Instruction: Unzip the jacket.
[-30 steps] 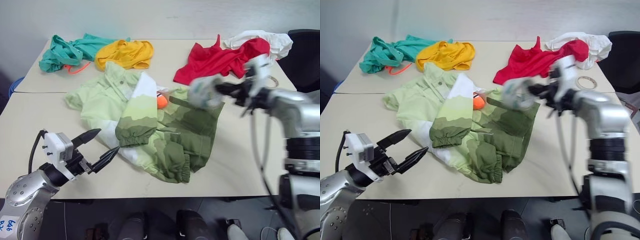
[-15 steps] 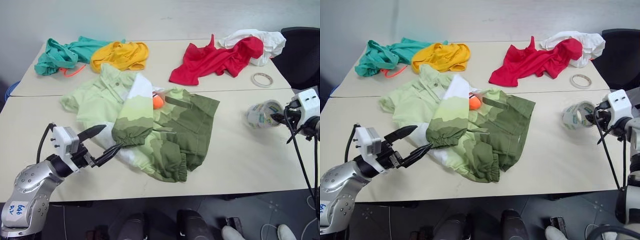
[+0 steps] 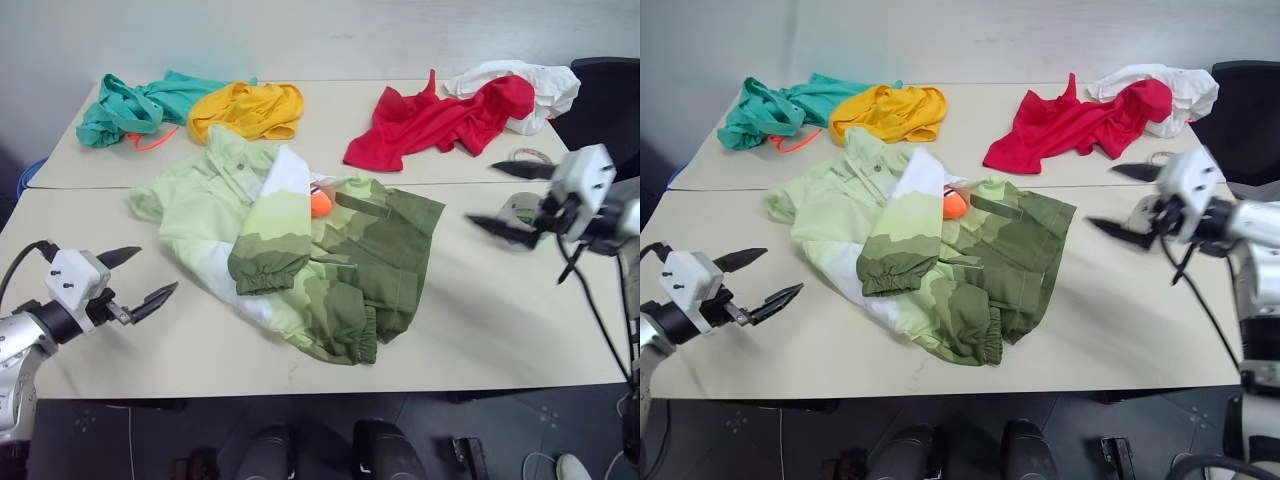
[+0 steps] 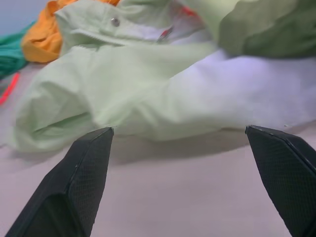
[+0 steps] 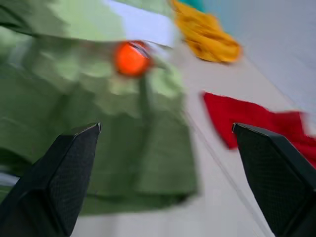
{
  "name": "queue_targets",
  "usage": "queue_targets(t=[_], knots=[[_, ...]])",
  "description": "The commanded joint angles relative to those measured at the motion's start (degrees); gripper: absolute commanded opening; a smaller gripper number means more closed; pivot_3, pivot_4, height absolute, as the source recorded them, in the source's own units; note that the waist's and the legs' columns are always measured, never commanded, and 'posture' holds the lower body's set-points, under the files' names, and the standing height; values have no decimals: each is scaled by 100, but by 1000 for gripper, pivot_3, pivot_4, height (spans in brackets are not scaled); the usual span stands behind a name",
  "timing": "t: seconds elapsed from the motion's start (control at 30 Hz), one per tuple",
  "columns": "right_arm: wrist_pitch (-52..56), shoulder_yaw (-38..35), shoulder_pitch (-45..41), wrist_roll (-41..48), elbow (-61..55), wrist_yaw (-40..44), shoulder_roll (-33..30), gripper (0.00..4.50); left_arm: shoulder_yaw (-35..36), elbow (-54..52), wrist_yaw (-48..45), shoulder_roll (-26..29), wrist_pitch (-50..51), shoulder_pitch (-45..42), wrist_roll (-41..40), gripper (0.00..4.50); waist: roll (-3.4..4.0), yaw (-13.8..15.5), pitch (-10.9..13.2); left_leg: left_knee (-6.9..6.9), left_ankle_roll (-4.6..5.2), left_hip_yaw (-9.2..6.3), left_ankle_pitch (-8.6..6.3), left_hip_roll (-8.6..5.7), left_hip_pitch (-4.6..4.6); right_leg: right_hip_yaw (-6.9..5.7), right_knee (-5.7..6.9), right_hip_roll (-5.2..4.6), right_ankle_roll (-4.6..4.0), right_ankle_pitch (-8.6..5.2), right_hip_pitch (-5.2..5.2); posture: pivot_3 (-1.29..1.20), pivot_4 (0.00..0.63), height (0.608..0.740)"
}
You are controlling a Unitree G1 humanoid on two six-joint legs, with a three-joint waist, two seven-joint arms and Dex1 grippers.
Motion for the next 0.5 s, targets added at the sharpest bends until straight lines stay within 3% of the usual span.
queue_targets(t=[0.03,0.13,0.43,0.5], knots=[[1164,419,392,666,-1532,-13,142,4462,-504,1391,148,249,-1127,-989,862,4500,0,72,0,0,-1,0,-1,0,-1,-2,-1,0,0,0,-2,0,150,740],[1749,847,700,793,-2163,-83,323,4462,-1053,2438,22,215,-1794,-1942,1287,4500,-3,142,-1,5,1,-3,-1,-6,-6,-32,0,-3,1,0,-2,0,150,740],[2109,1852,1042,-580,-2358,-1183,874,4462,-2561,4934,-72,-1,-3248,-3872,2623,4500,-25,134,-9,20,19,27,-9,-21,-10,-153,12,-8,19,11,-11,0,150,740],[2186,1910,1121,-744,-2302,-1398,988,4074,-2811,5354,-82,-167,-3262,-4135,2830,4314,-25,138,-9,21,20,32,-9,-22,-10,-153,15,-9,20,11,-13,0,150,740]])
